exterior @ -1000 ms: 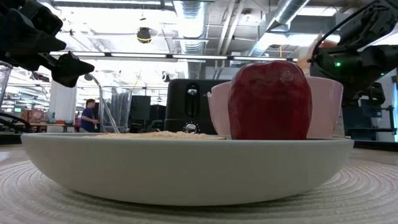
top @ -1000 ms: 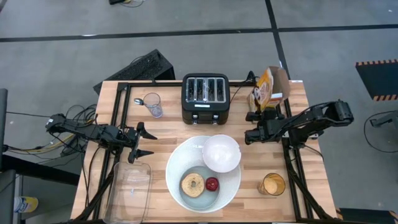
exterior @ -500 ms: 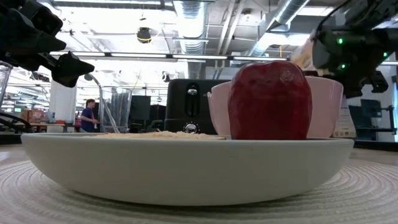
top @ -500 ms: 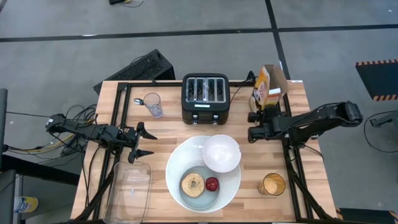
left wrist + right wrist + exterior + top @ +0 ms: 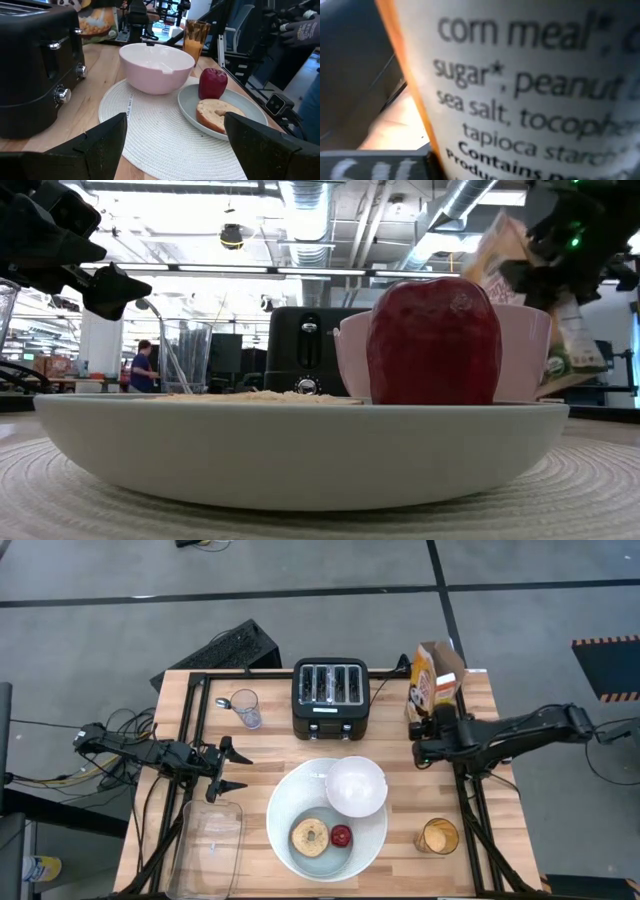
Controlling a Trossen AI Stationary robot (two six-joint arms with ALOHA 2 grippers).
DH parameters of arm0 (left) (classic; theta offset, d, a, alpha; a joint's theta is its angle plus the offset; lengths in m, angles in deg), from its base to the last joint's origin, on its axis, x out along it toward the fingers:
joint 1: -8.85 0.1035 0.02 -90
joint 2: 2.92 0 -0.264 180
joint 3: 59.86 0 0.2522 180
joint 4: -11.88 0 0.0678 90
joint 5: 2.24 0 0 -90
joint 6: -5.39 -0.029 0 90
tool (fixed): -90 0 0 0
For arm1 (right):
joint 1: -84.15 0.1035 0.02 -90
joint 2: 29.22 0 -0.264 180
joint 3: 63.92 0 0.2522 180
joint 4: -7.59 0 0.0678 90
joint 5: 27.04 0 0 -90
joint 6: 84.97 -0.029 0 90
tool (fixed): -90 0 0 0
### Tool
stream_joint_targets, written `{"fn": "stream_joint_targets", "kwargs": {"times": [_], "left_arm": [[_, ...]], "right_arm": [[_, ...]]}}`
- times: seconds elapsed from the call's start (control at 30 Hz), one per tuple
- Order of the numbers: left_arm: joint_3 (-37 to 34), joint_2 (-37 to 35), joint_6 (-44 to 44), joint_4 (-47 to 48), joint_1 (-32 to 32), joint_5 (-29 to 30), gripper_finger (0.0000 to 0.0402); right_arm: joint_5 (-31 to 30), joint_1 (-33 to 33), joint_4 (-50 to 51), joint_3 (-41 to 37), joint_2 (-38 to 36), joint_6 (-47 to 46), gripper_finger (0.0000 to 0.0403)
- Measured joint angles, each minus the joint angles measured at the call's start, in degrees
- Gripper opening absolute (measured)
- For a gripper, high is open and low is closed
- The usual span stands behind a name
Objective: Arrange a breakfast setting
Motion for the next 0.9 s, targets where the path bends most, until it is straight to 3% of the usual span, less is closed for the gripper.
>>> {"fn": "stream_joint_targets", "kwargs": {"times": [0.17,0.6,0.9], "left_arm": [[0.0,0.0,0.0,0.0,0.0,0.0,0.032],[0.0,0.0,0.0,0.0,0.0,0.0,0.032],[0.0,0.0,0.0,0.0,0.0,0.0,0.032]], "right_arm": [[1.1,2.1,6.5,4.4,-2.1,2.9,0.0164],[3.3,5.2,15.0,18.7,-3.5,30.6,0.0164],[7.0,8.2,18.6,22.7,-3.4,44.2,0.0164]]}}
